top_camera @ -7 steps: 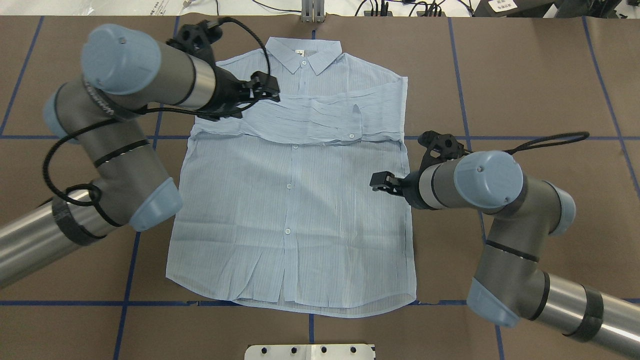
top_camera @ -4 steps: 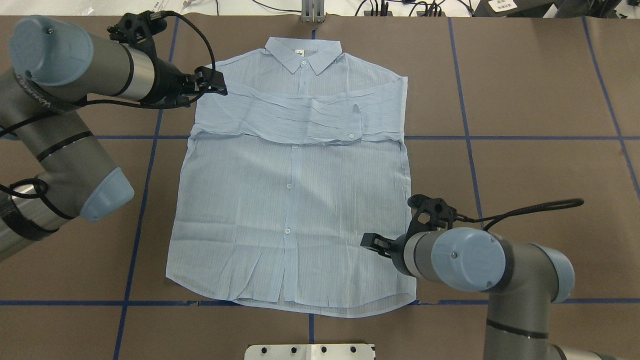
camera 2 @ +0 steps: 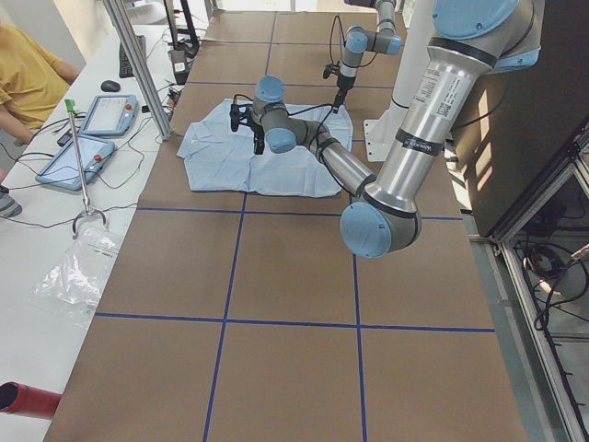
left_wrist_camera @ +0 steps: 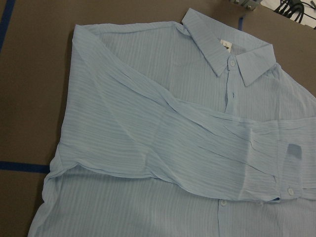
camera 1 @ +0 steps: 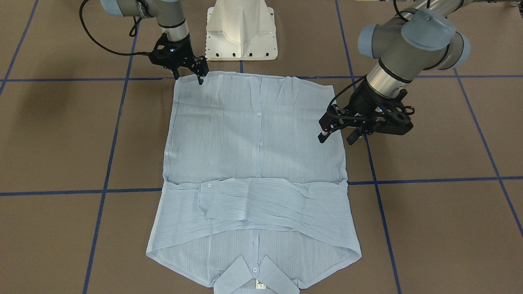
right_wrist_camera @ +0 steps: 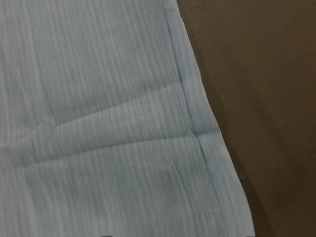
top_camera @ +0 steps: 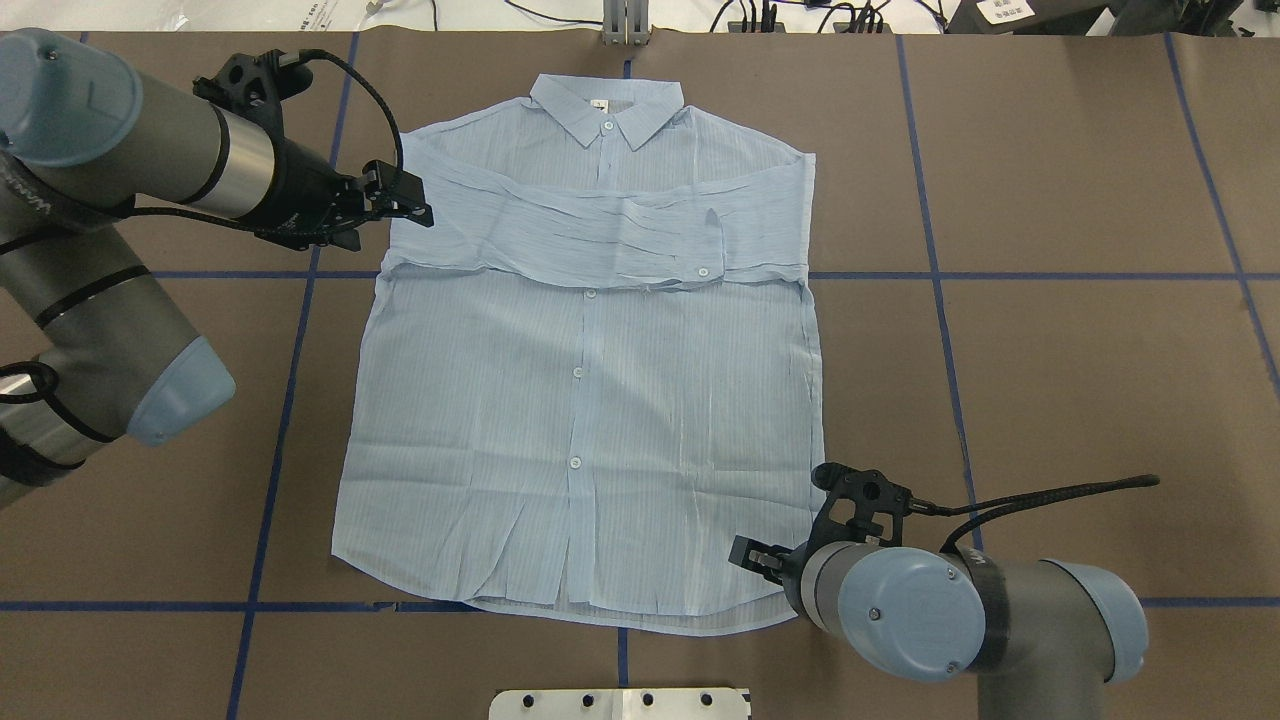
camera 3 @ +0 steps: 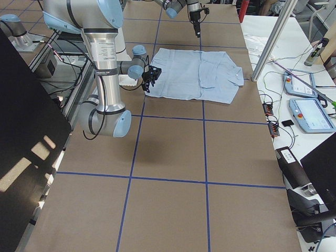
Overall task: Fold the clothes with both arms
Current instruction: 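Release the sleeve and move both grippers toward the shirt hem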
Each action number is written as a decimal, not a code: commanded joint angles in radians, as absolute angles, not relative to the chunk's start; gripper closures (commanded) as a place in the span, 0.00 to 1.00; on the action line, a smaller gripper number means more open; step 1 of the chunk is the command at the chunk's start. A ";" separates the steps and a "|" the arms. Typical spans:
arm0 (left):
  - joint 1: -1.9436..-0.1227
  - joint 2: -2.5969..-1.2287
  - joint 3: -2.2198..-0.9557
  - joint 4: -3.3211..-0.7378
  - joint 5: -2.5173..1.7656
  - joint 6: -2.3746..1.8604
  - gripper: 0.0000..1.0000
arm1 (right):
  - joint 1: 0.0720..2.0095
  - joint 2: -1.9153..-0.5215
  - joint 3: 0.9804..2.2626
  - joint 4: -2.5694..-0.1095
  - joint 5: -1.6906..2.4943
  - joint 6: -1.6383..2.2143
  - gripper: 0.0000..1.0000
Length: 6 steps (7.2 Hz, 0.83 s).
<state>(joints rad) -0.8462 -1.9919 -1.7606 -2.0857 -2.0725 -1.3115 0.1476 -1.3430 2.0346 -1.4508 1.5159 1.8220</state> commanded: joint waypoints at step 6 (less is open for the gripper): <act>-0.845 -1.988 -1.775 -2.086 -2.079 -1.316 0.05 | 0.124 -1.381 2.036 -1.454 1.514 1.871 0.57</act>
<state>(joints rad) -0.8453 -1.9882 -1.7742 -2.0870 -2.0785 -1.3156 0.1234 -1.3801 2.0337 -1.4537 1.5139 1.8704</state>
